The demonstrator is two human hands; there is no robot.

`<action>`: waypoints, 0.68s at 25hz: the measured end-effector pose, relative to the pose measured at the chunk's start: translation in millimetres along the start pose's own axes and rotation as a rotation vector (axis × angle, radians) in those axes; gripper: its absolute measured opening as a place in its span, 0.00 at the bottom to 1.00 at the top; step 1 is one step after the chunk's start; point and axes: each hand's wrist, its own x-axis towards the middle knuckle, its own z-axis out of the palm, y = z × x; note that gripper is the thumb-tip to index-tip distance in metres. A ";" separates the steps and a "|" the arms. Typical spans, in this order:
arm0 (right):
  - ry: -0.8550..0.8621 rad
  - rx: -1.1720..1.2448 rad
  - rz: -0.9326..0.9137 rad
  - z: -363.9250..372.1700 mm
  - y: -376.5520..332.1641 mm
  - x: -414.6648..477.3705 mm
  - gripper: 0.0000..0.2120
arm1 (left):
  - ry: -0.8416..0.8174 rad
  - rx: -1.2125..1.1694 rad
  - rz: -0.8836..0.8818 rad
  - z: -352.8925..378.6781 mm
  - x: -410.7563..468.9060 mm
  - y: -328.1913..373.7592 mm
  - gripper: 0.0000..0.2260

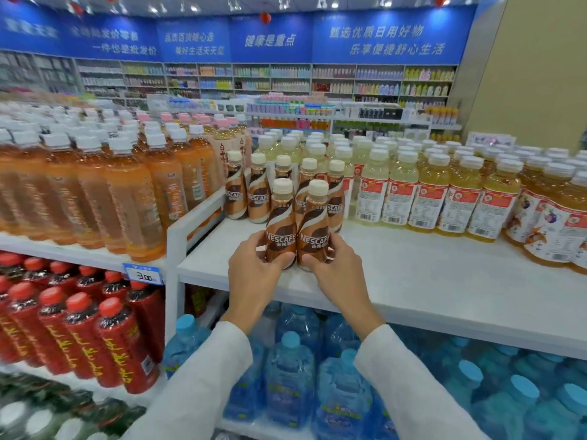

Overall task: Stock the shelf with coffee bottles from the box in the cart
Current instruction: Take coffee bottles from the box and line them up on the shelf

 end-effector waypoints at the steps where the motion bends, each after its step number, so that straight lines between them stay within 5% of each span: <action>1: -0.020 -0.005 -0.016 15.7 -5.8 7.7 0.22 | 0.023 0.037 -0.007 -8.8 12.7 -7.0 0.27; 9: -0.032 -0.112 -0.017 122.8 -19.2 75.0 0.24 | 0.121 0.073 -0.096 -41.6 86.5 -31.1 0.20; 17: 0.028 -0.131 0.011 144.8 -20.3 94.2 0.24 | 0.245 0.077 -0.192 -34.0 99.3 -29.1 0.19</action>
